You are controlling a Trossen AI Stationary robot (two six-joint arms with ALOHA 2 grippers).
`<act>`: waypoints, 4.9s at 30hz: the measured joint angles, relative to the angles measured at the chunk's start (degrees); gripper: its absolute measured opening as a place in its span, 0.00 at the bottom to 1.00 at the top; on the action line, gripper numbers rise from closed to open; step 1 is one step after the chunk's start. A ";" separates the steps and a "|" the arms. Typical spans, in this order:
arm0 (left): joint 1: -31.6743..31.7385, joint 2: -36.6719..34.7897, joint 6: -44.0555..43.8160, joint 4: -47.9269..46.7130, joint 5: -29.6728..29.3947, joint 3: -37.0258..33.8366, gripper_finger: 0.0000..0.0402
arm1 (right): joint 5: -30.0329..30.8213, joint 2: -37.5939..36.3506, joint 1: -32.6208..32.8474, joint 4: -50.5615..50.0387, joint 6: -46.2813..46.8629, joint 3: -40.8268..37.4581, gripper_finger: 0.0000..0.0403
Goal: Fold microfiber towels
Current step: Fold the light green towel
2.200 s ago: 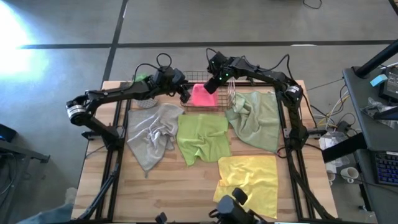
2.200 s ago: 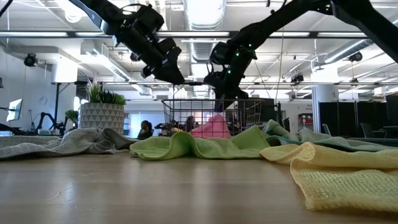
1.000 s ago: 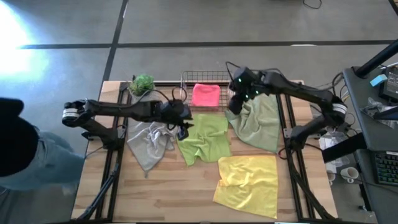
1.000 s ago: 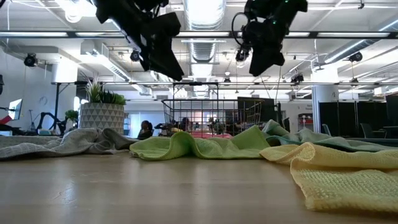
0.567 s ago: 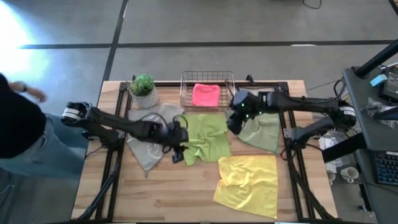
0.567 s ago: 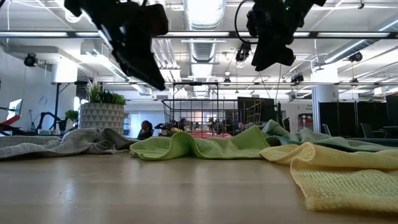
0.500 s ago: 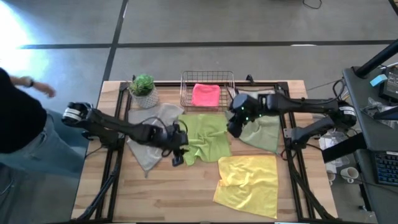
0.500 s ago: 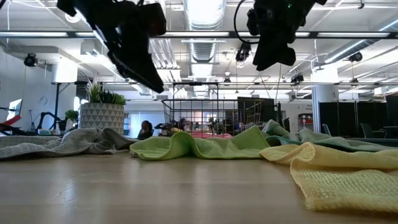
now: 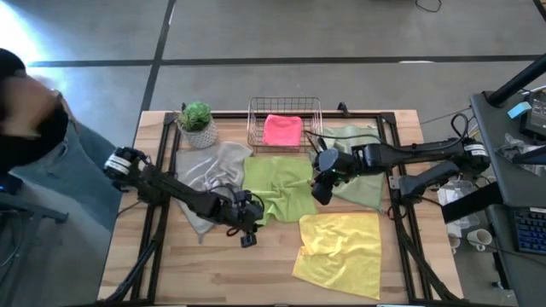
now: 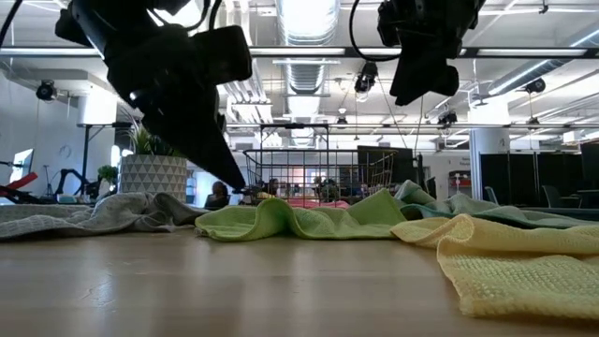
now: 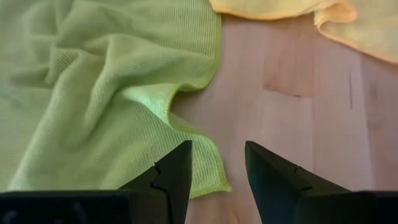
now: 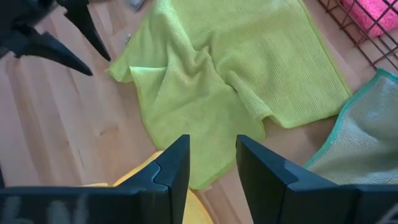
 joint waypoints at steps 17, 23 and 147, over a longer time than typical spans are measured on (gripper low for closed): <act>-0.05 10.52 -4.56 4.47 -1.33 1.03 0.33 | 0.09 0.02 -0.02 -0.04 0.25 -0.01 0.30; -0.07 12.33 -8.84 4.08 -4.21 0.96 0.32 | 0.09 0.02 -0.02 -0.35 -0.02 -0.03 0.30; -6.76 -14.66 -20.83 -31.45 29.16 11.79 0.00 | 5.01 19.73 28.79 -4.54 9.41 22.85 0.02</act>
